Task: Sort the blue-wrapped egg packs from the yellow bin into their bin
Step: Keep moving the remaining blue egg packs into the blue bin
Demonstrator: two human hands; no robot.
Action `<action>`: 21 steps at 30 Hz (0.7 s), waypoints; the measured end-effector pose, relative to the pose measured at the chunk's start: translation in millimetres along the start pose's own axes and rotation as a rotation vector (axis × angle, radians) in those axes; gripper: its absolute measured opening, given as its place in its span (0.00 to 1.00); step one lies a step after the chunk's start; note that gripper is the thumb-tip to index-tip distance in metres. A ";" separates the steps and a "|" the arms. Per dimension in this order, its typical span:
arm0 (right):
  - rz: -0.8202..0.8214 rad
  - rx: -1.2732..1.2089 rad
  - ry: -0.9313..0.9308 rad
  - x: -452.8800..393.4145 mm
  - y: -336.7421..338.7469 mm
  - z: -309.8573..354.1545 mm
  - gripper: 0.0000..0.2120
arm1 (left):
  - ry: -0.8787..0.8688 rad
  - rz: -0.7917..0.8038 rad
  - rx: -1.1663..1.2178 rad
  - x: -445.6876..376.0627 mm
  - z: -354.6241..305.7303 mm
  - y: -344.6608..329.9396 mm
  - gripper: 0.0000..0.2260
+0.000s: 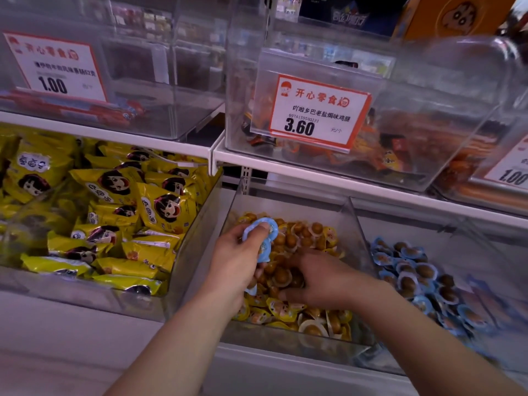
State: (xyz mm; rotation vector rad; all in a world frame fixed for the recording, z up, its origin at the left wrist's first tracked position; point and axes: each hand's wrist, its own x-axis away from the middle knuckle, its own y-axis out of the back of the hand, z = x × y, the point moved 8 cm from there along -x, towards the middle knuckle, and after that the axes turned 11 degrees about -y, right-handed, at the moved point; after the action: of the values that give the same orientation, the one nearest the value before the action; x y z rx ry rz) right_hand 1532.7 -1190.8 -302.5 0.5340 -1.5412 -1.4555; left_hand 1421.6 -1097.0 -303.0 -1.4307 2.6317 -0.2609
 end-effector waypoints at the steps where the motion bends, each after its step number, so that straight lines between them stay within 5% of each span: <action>1: -0.008 -0.010 -0.024 -0.8 -0.7 -0.8 0.24 | 0.012 -0.003 -0.005 0.9 0.9 0.3 0.06; 5: -0.072 -0.215 -0.105 6.5 10.8 -11.5 0.20 | 0.175 0.028 0.241 4.1 6.8 -10.7 0.10; 7: -0.313 -0.413 -0.158 21.6 35.2 -24.5 0.14 | 0.272 0.077 0.523 7.2 4.5 -30.0 0.12; 9: -0.493 -0.886 -0.217 43.0 45.9 -43.6 0.07 | 0.314 0.118 0.699 11.9 -1.4 -51.8 0.14; 13: -0.037 -1.992 -0.209 56.4 1.0 -20.8 0.17 | 0.327 0.076 0.755 26.9 -2.2 -95.7 0.19; 16: 0.005 -2.230 -0.165 66.4 2.6 -27.2 0.20 | 0.087 -0.003 0.550 35.1 -11.2 -115.6 0.10; 21: -0.121 -2.290 -0.173 93.0 20.9 -74.8 0.22 | -0.528 0.123 -0.079 57.2 -45.6 -152.9 0.04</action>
State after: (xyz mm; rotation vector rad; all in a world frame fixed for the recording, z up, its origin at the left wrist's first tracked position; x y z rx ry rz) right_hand 1555.8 -1302.8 -262.3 -0.8961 0.6867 -2.2347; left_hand 1506.6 -1222.8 -227.6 -1.1510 2.2948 0.2113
